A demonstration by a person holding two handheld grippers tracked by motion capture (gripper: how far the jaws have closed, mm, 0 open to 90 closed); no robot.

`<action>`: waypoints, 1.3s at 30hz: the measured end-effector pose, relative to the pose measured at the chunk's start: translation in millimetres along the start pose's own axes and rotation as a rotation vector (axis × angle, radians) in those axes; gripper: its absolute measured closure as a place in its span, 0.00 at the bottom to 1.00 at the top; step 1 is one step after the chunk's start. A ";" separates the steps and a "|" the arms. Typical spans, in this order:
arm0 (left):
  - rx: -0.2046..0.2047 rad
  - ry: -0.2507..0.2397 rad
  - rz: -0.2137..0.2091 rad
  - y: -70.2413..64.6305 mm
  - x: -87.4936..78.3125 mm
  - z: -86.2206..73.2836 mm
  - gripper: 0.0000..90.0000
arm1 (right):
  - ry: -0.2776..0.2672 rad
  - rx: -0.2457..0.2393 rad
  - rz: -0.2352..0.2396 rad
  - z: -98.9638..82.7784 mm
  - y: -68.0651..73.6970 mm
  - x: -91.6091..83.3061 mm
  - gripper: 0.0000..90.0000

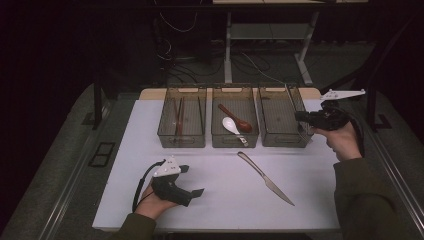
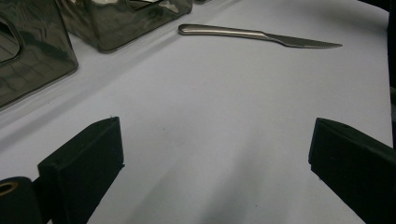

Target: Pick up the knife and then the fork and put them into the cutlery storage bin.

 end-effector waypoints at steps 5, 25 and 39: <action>0.002 0.002 -0.001 -0.3 -0.3 0.2 0.02 | 0.014 -0.003 -0.026 9.2 -10.4 5.5 0.94; -0.001 -0.004 0.001 -0.1 -0.8 -0.2 0.02 | 0.085 -0.001 -0.102 26.0 -36.1 49.7 0.94; -0.004 -0.005 0.000 0.0 -1.0 -0.4 0.02 | 0.219 -0.010 -0.144 7.8 -50.6 74.0 0.94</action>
Point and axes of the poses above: each handheld gripper's, and its own axes: x roughly forward along the jaws, z roughly out of its top, y roughly to its left, the point moved 5 cm from there along x, roughly forward along the jaws, and after that the axes turned 8 degrees about x, right-handed, at the moved point
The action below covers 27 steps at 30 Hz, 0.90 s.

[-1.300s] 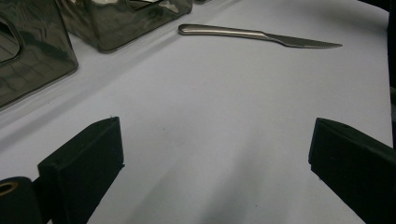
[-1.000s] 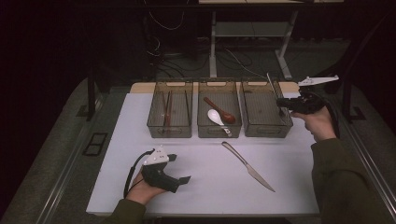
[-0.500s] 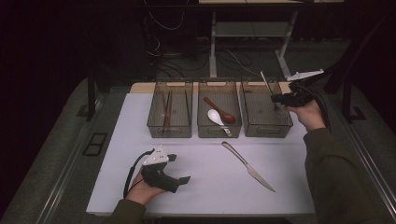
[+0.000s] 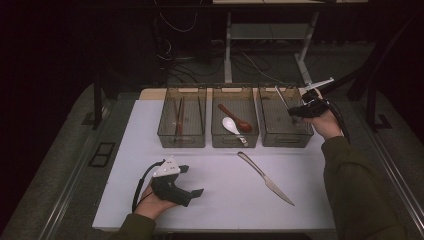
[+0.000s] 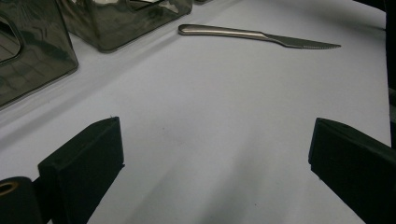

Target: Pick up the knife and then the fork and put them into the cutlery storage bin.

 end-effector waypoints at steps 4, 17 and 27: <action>0.001 0.002 -0.002 0.0 0.3 -0.2 0.02 | 0.039 -0.009 -0.015 -4.3 -2.1 6.3 0.94; 0.001 0.001 -0.003 -0.1 0.0 -0.1 0.03 | 0.111 -0.034 -0.024 -10.7 -0.6 18.3 0.93; 0.000 0.003 -0.005 -0.5 0.1 -0.2 0.03 | 0.075 -0.007 -0.004 -7.9 0.4 11.7 0.75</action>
Point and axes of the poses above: each handheld gripper's, and its own axes: x roughly forward along the jaws, z roughly out of its top, y roughly to its left, the point moved 5 cm from there along x, roughly forward along the jaws, and after that the axes turned 8 degrees about x, right-handed, at the moved point
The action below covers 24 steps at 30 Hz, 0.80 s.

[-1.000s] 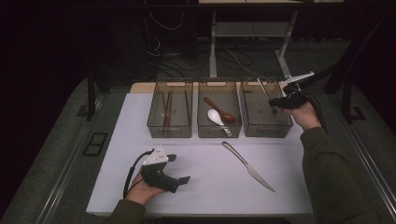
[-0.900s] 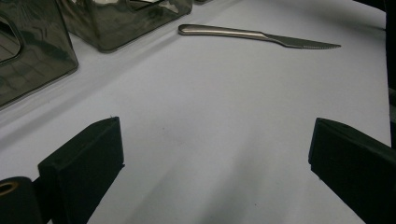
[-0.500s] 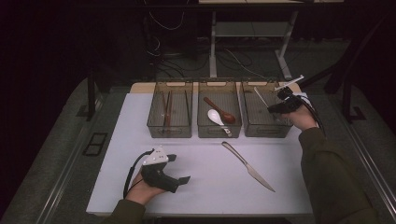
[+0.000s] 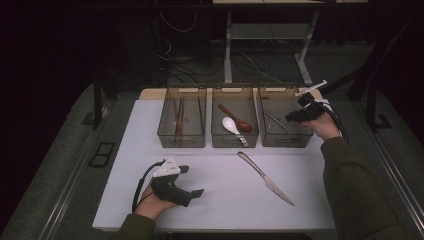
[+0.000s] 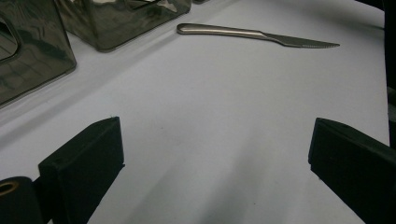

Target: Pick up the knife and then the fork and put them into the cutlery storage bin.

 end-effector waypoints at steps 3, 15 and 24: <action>0.001 0.000 0.000 -0.2 -0.1 0.0 0.03 | -0.020 0.027 0.023 0.6 2.0 -4.9 0.65; 0.002 0.000 0.001 -0.2 -0.6 0.1 0.03 | -0.156 0.068 0.098 -6.7 24.8 -47.8 0.53; 0.005 0.001 0.000 -0.5 0.2 0.6 0.03 | -0.157 0.030 0.137 -28.4 52.2 -61.5 0.51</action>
Point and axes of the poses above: each handheld gripper's, and its own axes: x roughly forward along the jaws, z roughly out of its top, y roughly to its left, the point moved 5 cm from there along x, roughly forward along the jaws, and after that the axes turned 8 degrees about x, right-handed, at the moved point
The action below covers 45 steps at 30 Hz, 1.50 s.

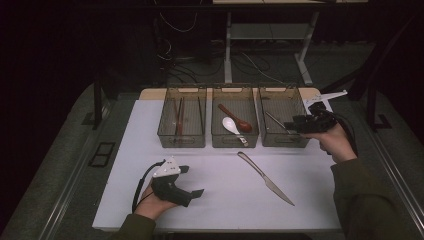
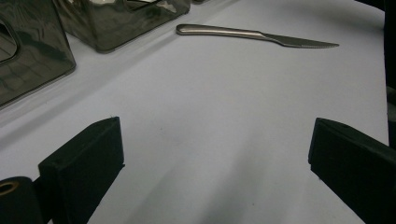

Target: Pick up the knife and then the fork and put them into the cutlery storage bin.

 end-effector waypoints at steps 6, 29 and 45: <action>-0.001 0.000 -0.002 0.0 0.3 0.2 0.03 | 0.009 -0.011 0.007 -16.1 11.4 -0.7 0.50; 0.012 0.010 -0.010 -2.9 1.1 0.0 0.03 | 0.050 -0.092 0.031 -57.3 52.9 15.4 0.48; 0.014 0.010 -0.012 -2.9 1.4 0.2 0.03 | 0.164 -0.095 0.093 -65.5 80.5 27.7 0.49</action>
Point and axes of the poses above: each handheld gripper's, and its own axes: x roughly forward along the jaws, z roughly out of its top, y roughly to its left, the point moved 5 cm from there along x, roughly forward along the jaws, and after that the axes turned 8 degrees about x, right-handed, at the moved point
